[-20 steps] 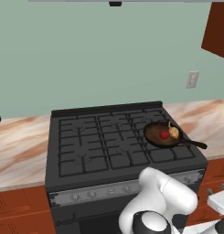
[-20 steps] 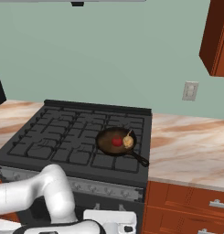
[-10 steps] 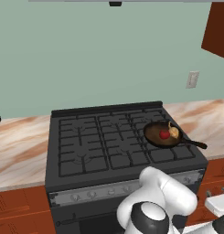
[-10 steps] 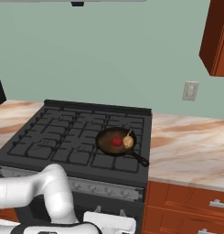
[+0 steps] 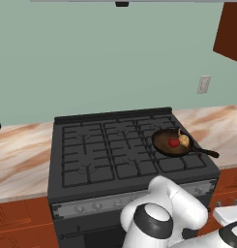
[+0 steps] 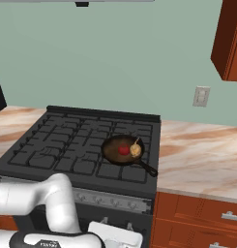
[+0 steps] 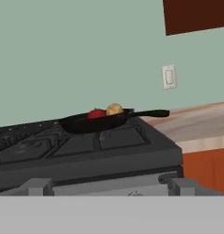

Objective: Place the pan on the front right burner on the stove. Then place the tomato and the onion in the pan and turn on the front right burner.

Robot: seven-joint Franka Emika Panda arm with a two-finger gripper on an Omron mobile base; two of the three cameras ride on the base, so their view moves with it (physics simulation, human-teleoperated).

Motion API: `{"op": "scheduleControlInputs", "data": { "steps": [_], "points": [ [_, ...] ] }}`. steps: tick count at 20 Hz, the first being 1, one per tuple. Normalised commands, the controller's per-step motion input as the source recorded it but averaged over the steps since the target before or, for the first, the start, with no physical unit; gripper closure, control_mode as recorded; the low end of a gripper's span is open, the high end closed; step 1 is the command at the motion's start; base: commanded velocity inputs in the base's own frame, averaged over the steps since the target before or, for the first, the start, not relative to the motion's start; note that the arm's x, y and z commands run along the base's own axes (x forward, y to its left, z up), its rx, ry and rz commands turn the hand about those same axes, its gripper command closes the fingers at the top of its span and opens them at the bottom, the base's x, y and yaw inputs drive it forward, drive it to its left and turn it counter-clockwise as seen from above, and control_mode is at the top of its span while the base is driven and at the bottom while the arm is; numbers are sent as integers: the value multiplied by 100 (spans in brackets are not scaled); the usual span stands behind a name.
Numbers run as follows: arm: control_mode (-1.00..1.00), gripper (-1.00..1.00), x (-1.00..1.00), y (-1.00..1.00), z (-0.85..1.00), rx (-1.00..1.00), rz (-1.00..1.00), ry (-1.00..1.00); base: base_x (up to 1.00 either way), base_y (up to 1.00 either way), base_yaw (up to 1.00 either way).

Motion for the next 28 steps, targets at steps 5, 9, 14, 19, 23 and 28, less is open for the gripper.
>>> {"op": "scheduleControlInputs", "data": {
  "steps": [5, 9, 14, 19, 23, 28],
  "points": [
    [-100, -100, 30, 3, -1, 0, -3, 0, 0, 0, 0],
    [-100, -100, 30, 0, -6, 0, 0, 0, 0, 0, 0],
    [-100, -100, 4, 0, -17, 0, 0, 0, 0, 0, 0],
    [-100, -100, 0, 0, -25, 0, 0, 0, 0, 0, 0],
    [-100, -100, 0, 0, -21, 0, 0, 0, 0, 0, 0],
    [-100, -100, 0, 0, -22, 0, 0, 0, 0, 0, 0]
  ]
}}
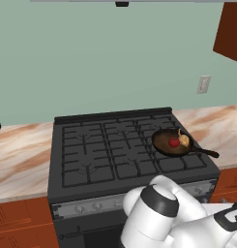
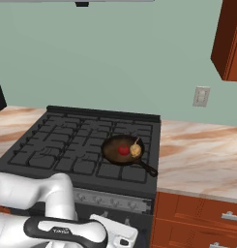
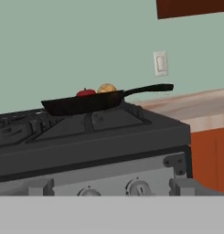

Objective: Place the pan on the front right burner on the stove. Then place the tomato and the onion in the pan and turn on the front right burner.

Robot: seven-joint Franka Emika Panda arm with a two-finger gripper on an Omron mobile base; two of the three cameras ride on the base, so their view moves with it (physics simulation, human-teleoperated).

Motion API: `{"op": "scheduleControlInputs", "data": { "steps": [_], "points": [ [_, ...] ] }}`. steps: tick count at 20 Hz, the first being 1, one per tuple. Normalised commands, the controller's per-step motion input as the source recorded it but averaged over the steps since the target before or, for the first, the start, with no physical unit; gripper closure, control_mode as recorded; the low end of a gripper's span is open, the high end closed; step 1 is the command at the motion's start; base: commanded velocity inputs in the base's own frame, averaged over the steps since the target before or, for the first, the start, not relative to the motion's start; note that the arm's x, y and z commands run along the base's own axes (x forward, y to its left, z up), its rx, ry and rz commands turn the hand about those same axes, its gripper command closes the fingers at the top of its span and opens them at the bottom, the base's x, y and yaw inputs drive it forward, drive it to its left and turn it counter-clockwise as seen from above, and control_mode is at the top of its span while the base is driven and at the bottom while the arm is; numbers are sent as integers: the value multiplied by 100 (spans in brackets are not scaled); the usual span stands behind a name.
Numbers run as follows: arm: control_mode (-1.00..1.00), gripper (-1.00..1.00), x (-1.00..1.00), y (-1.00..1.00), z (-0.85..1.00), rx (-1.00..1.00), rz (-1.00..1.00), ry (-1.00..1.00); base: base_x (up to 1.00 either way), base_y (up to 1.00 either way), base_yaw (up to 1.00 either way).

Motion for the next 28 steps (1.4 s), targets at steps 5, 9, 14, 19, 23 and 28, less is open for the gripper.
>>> {"op": "scheduleControlInputs", "data": {
  "steps": [5, 9, 14, 19, 23, 28],
  "points": [
    [-100, -100, 0, 0, -15, 0, 0, 0, 0, 0, 0],
    [-100, -100, 0, -7, 0, 0, 0, -2, 0, 0, 0],
    [-100, -100, 0, -27, 0, 0, 0, 0, 0, 0, 0],
    [-100, -100, 0, -15, 0, 0, 0, 0, 0, 0, 0],
    [-100, -100, 0, 0, -2, 0, 0, 0, 0, 0, 0],
    [-100, -100, 0, 1, -13, 0, 0, 0, 0, 0, 0]
  ]
}}
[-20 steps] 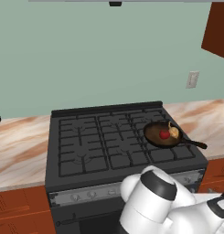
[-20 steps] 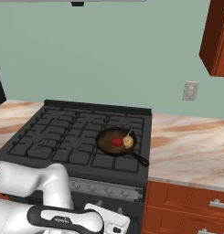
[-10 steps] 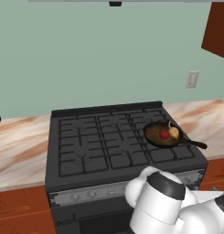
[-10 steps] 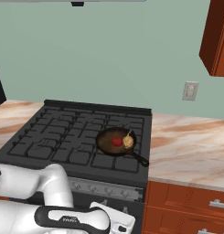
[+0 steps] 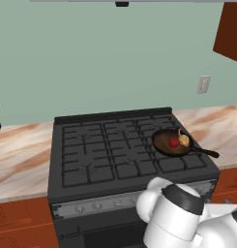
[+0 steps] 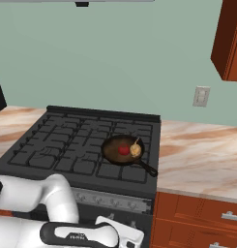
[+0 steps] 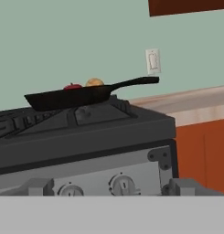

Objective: Place the pan on the front right burner on the stove. Then place the tomato and the onion in the pan and turn on the front right burner.

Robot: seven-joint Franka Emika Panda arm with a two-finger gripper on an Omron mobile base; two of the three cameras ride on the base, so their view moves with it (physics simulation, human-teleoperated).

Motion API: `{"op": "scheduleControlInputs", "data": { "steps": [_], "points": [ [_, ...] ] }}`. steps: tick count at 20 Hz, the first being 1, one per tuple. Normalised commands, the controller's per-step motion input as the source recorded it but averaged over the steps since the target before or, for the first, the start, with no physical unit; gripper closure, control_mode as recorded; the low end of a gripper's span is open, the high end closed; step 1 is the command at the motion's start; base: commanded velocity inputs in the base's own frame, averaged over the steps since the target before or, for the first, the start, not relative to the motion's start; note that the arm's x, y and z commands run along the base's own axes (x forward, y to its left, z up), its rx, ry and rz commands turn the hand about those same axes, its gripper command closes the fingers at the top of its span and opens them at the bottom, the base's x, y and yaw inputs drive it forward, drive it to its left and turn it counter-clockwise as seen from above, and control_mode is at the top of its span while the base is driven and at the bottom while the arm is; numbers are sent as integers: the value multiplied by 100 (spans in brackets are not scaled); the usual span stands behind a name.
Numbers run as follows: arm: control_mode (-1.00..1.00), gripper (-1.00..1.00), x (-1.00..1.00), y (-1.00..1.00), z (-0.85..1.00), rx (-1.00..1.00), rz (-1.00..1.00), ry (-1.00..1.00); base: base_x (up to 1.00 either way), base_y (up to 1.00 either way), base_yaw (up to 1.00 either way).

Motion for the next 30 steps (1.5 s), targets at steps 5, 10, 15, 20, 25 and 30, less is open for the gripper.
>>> {"op": "scheduleControlInputs", "data": {
  "steps": [5, 10, 15, 20, 25, 30],
  "points": [
    [-100, -100, 0, 3, -15, 0, 0, 0, 0, 0, 0],
    [-100, -100, 0, 1, -11, 0, 0, 0, 0, 0, 0],
    [-100, -100, 0, 0, -7, 0, 0, 0, 0, 0, 0],
    [-100, -100, 1, 0, -5, 0, 0, 0, 0, 0, 0],
    [-100, -100, 1, 0, -8, 0, 0, 0, 0, 0, 0],
    [-100, -100, 3, 0, -13, 0, 0, 0, 0, 0, 0]
  ]
}}
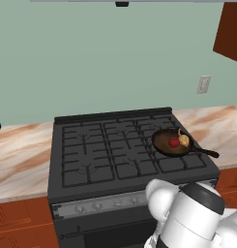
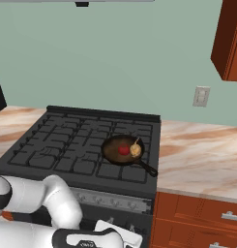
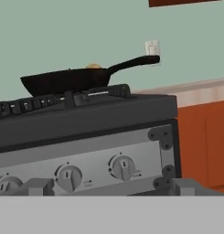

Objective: Place the pan on the front right burner on the stove. Then place the tomato and the onion in the pan and turn on the front right burner.

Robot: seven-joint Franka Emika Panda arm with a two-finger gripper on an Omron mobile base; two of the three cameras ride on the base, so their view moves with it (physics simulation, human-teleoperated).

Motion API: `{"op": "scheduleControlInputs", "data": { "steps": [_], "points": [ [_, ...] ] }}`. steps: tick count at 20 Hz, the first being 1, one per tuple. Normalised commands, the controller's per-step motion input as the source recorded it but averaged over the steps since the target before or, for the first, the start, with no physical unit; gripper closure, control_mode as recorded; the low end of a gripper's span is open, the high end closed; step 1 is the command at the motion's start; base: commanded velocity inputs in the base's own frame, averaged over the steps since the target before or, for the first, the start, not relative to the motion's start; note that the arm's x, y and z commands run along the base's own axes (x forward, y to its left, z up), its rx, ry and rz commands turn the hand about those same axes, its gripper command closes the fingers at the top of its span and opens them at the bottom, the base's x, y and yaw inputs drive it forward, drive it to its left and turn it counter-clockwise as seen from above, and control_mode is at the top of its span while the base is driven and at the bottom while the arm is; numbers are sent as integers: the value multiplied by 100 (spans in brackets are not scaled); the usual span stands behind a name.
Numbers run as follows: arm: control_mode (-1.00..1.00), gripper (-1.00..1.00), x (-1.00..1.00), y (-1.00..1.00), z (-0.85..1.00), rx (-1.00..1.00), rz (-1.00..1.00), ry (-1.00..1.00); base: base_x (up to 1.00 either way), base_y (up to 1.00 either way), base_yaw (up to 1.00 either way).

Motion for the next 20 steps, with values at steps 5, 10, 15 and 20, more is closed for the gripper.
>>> {"op": "scheduleControlInputs", "data": {
  "steps": [5, 10, 15, 20],
  "points": [
    [-100, -100, 1, 0, -18, 0, 0, 0, 0, 0, 0],
    [-100, -100, 12, 0, -7, 0, 0, 0, 0, 0, 0],
    [-100, -100, 18, 0, -5, 0, 0, 0, 0, 0, 0],
    [-100, -100, 12, 0, -4, 0, 0, 0, 0, 0, 0]
  ]
}}
